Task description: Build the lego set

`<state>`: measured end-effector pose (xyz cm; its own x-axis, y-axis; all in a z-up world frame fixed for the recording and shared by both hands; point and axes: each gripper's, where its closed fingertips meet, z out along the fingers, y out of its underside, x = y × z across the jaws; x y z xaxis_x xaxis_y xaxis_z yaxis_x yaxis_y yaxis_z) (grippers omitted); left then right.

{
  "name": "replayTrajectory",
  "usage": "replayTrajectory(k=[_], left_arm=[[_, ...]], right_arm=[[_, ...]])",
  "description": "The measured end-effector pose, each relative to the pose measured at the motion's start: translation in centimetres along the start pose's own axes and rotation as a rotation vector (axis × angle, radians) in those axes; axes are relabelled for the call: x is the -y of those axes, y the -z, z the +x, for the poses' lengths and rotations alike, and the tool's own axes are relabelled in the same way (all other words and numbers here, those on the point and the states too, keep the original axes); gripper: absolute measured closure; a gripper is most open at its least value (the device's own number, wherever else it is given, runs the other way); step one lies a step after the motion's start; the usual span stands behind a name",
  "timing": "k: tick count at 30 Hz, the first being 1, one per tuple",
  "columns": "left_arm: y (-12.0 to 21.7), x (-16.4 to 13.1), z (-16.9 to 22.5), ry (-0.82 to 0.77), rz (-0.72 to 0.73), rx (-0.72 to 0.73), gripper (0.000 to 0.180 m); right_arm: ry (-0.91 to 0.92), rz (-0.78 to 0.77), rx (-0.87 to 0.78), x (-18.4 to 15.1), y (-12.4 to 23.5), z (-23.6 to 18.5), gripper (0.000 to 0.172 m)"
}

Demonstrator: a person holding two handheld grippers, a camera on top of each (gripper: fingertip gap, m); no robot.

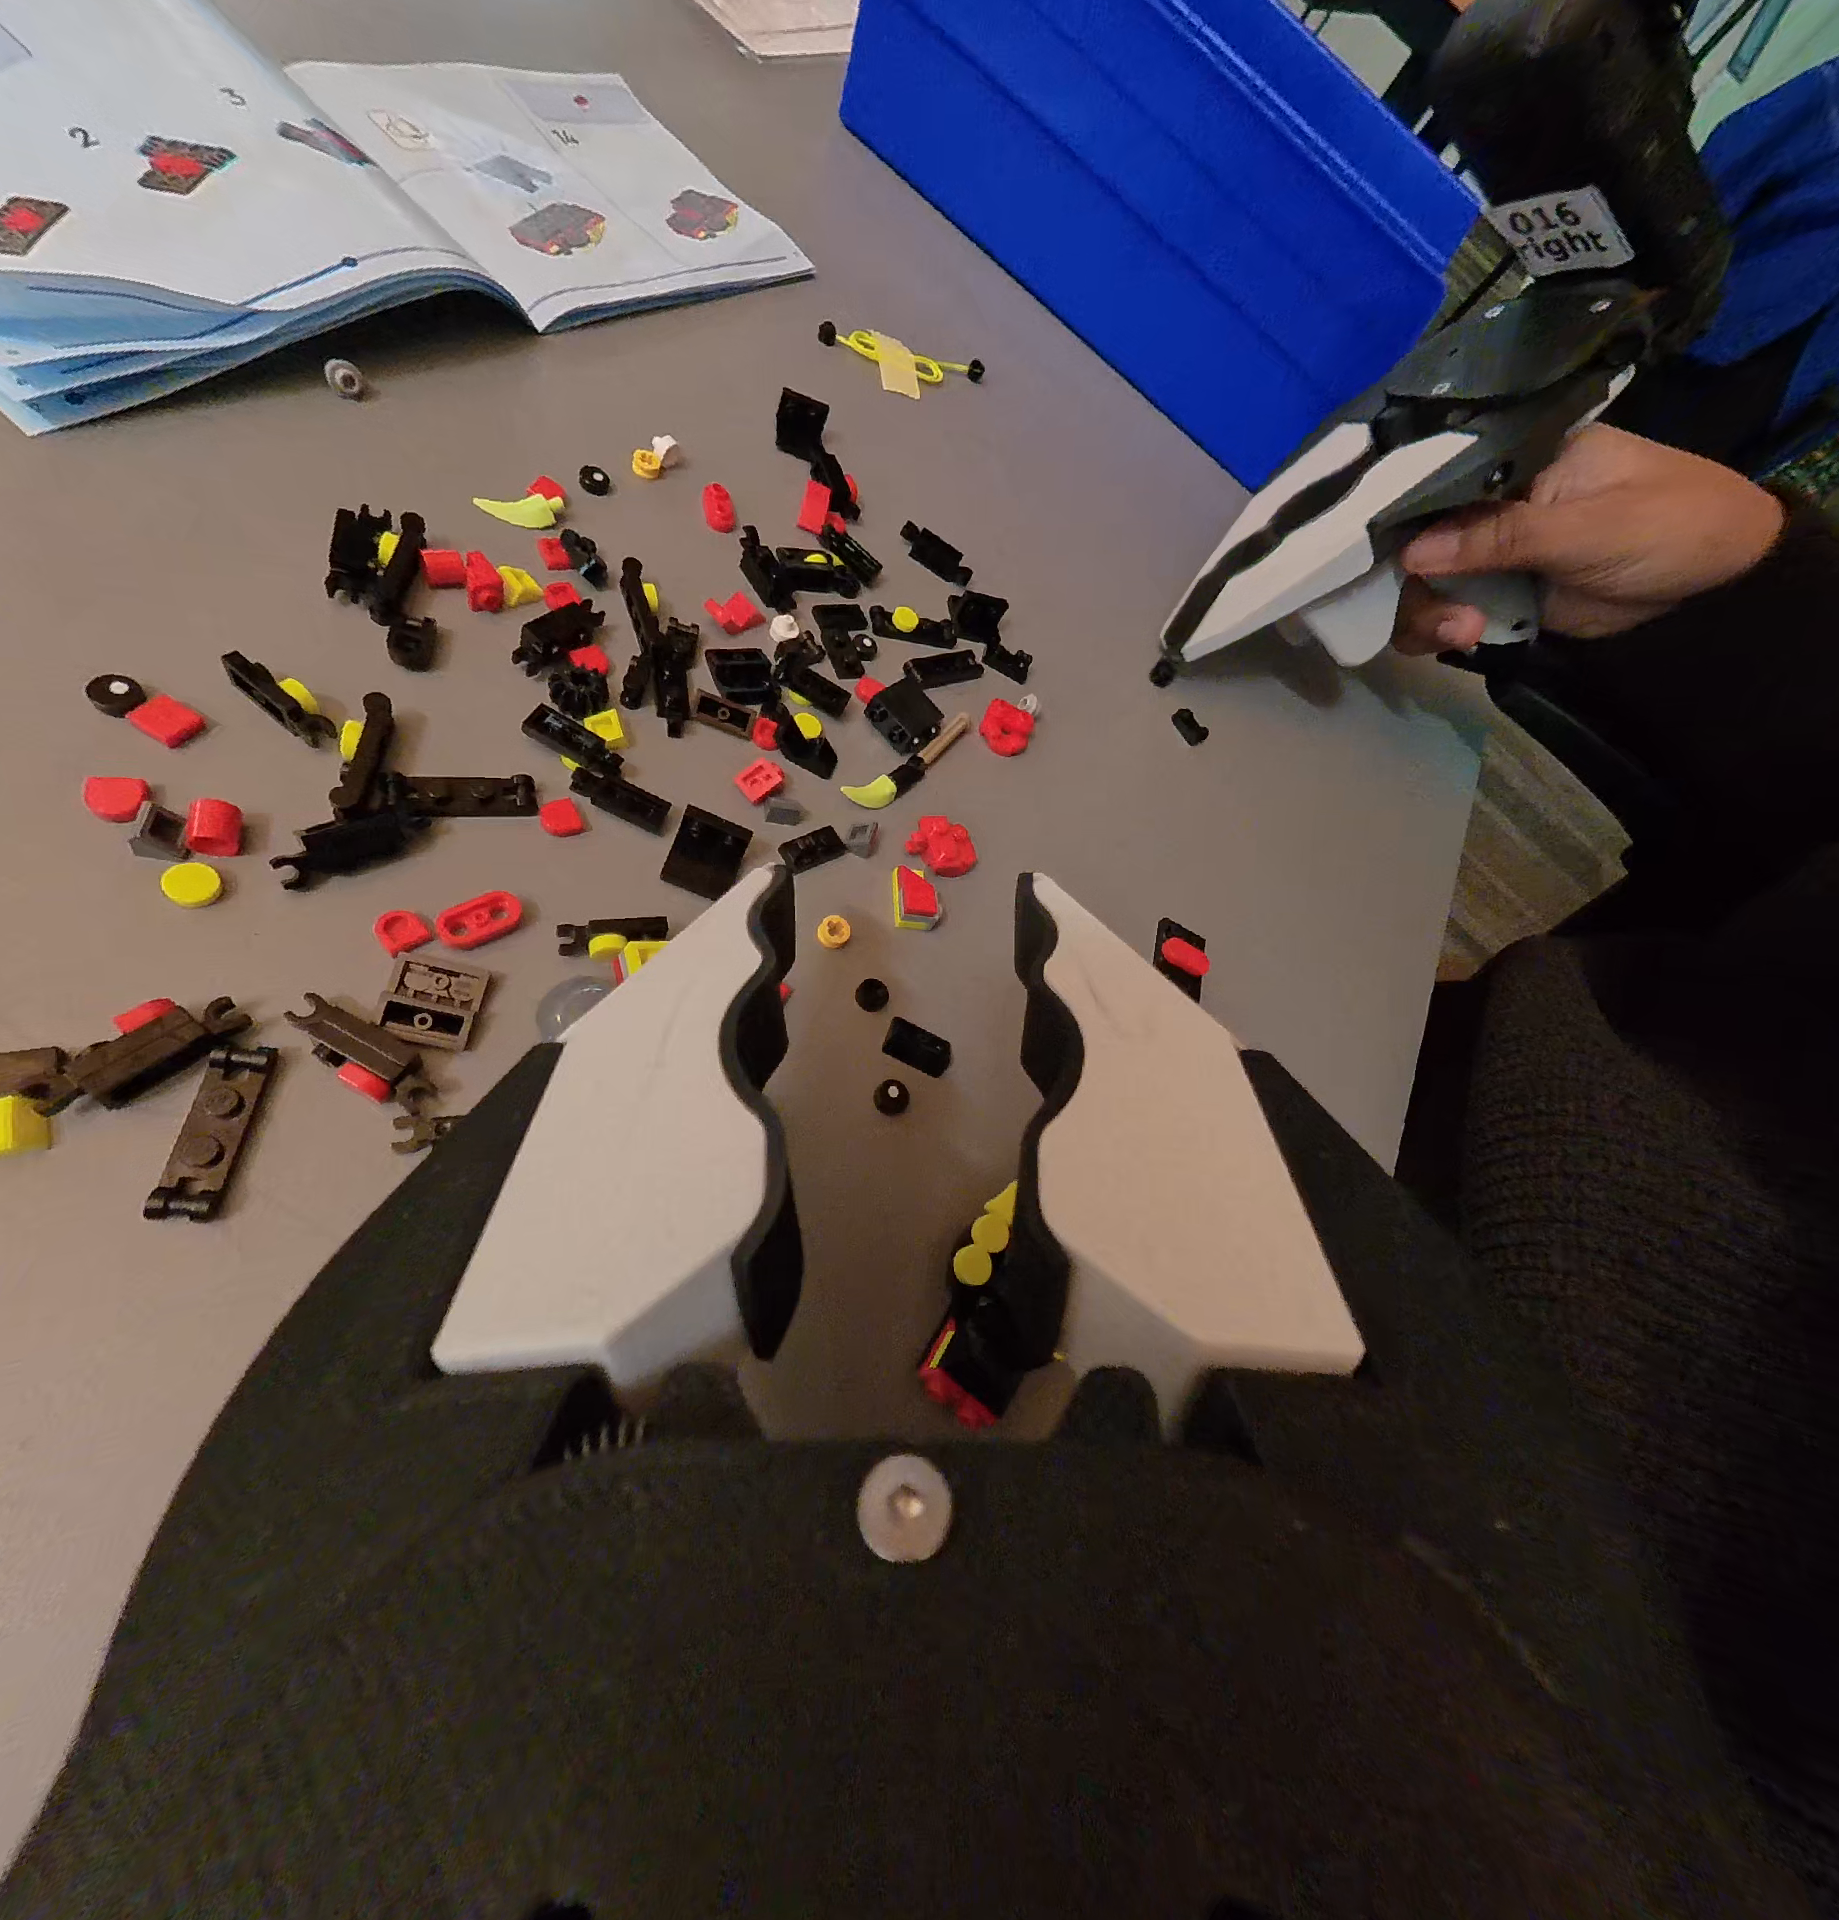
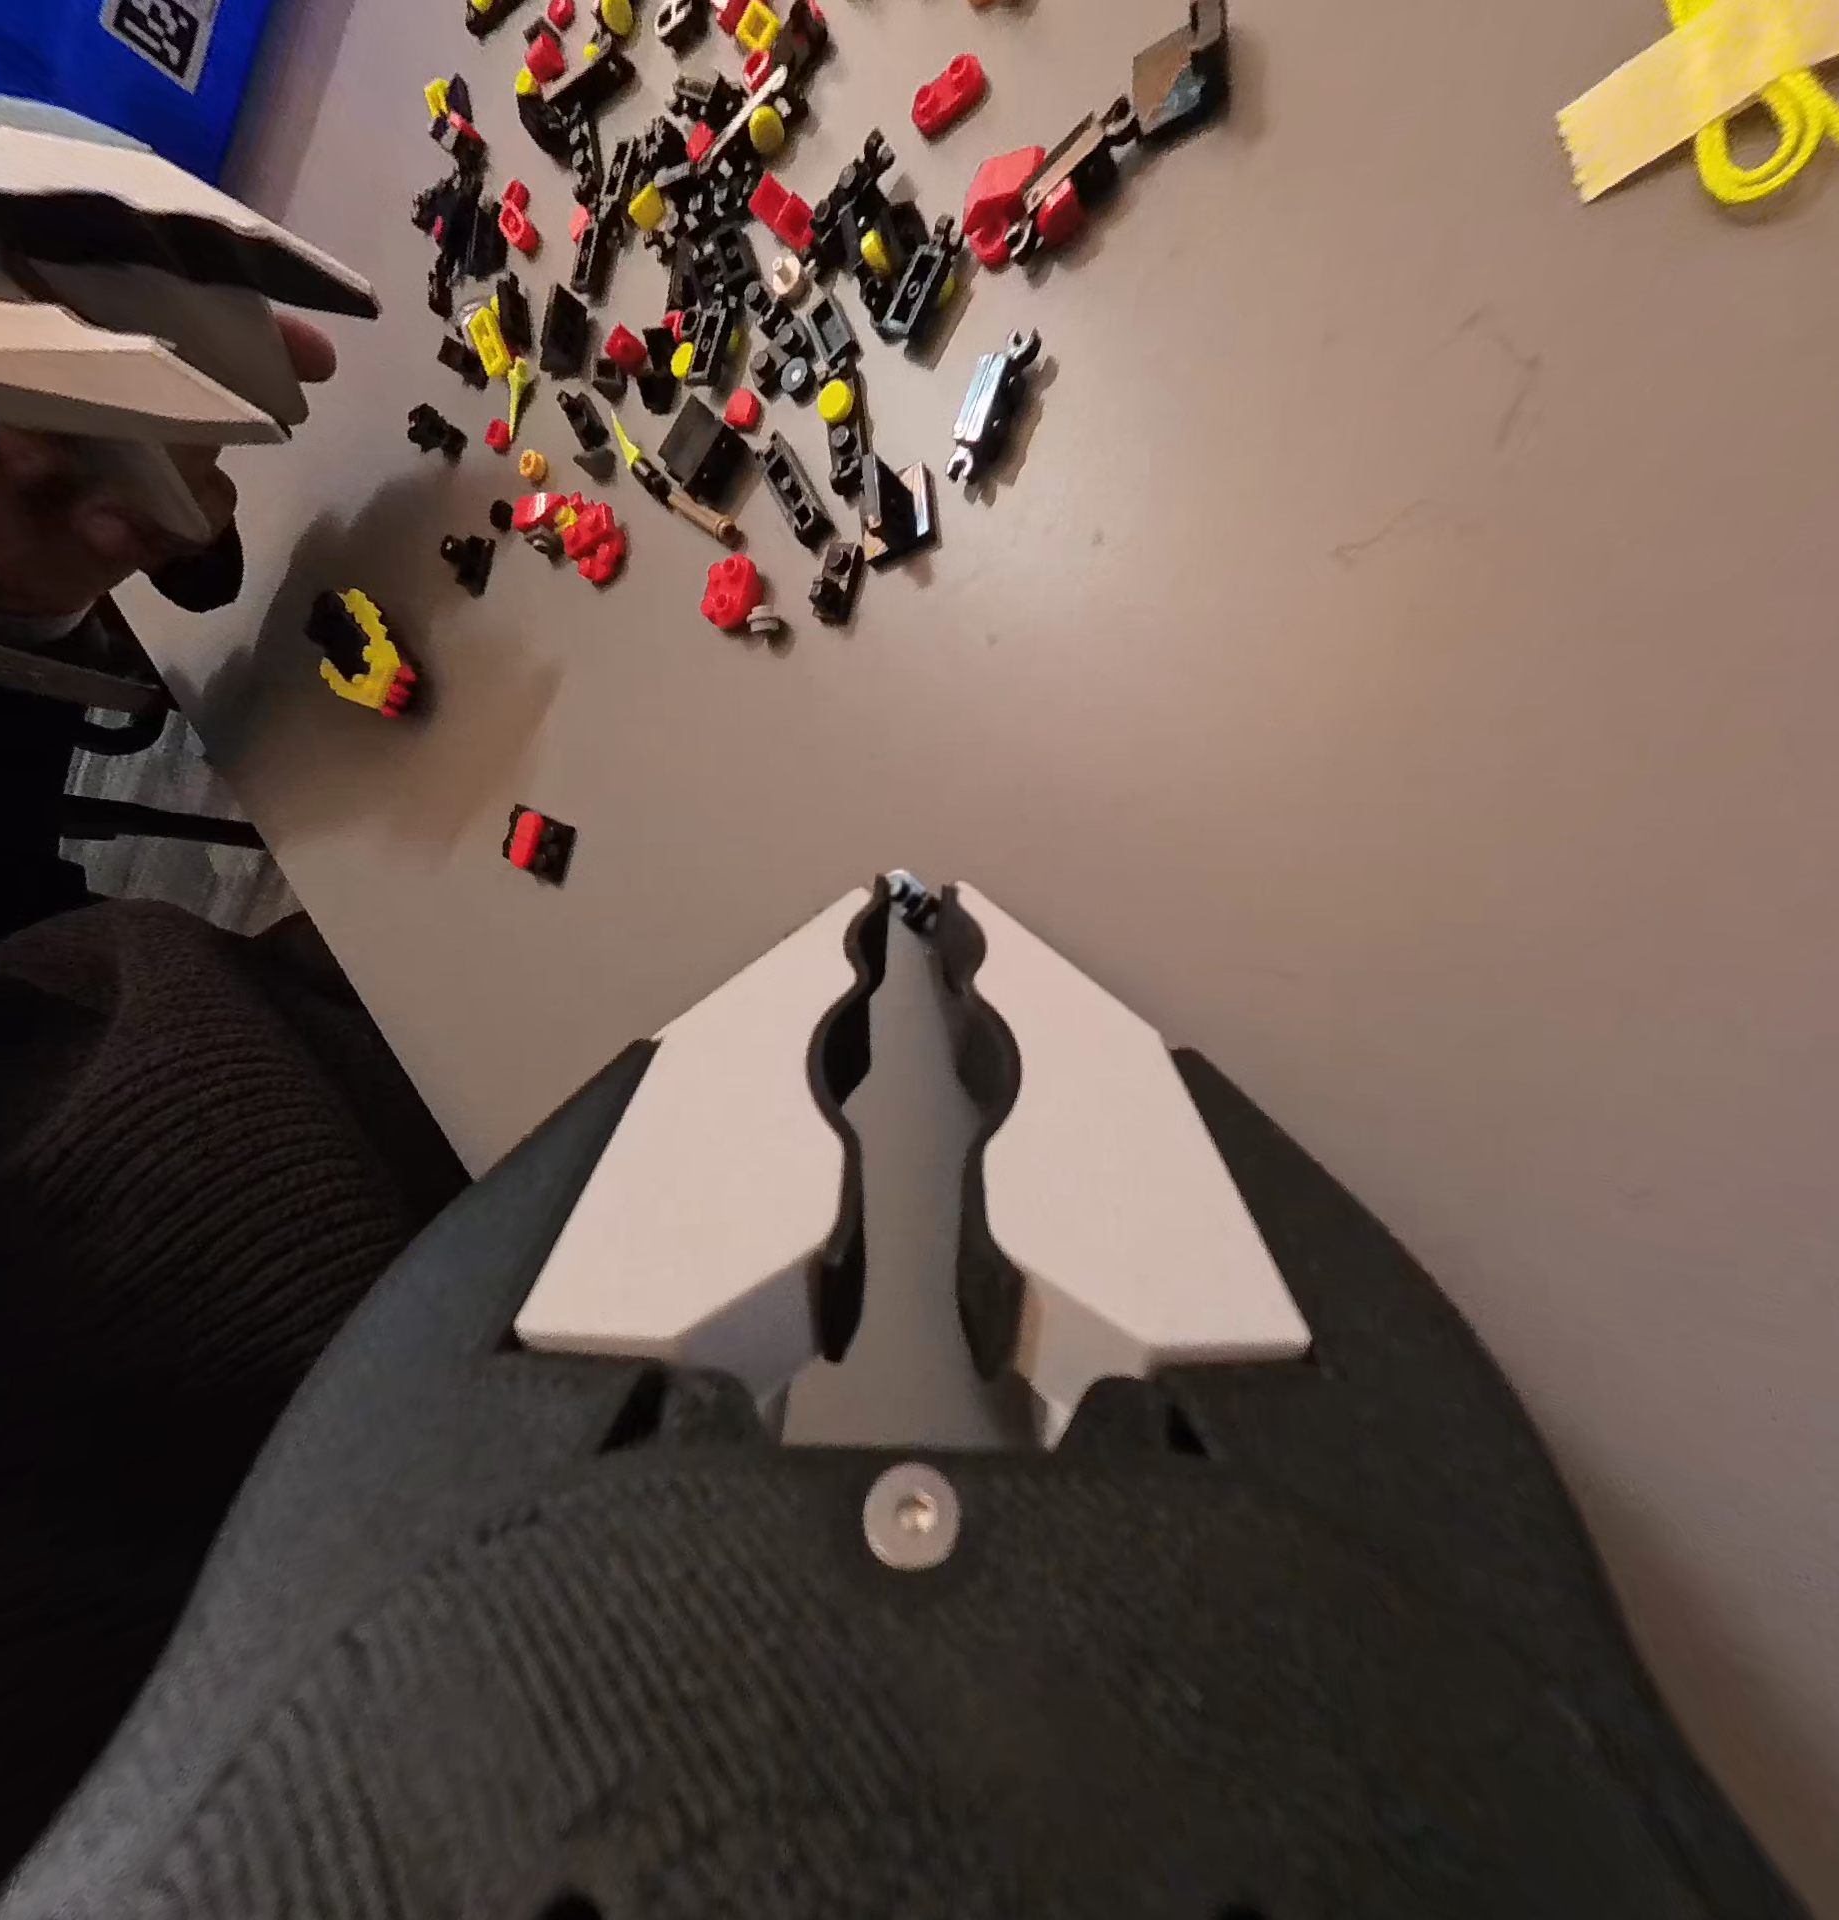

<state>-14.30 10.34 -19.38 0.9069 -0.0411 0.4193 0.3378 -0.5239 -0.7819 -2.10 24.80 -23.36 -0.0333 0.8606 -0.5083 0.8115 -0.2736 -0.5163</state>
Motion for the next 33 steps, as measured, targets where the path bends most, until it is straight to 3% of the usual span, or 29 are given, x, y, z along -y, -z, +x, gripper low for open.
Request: replayTrajectory(k=[4,12,33], left_arm=[[0.0,0.0,0.0,-0.002,0.0,0.0,0.14],[0.1,0.0,0.1,-0.003,0.003,-0.003,0.14],[0.0,-0.1,0.1,-0.004,-0.003,0.0,0.14]], right_arm=[[0.06,0.082,0.021,1.6,0.8,-0.5,0.155],[0.322,0.162,-0.087,3.0,1.8,0.1,0.157],[0.347,0.165,-0.038,2.8,0.6,-0.6,0.161]])
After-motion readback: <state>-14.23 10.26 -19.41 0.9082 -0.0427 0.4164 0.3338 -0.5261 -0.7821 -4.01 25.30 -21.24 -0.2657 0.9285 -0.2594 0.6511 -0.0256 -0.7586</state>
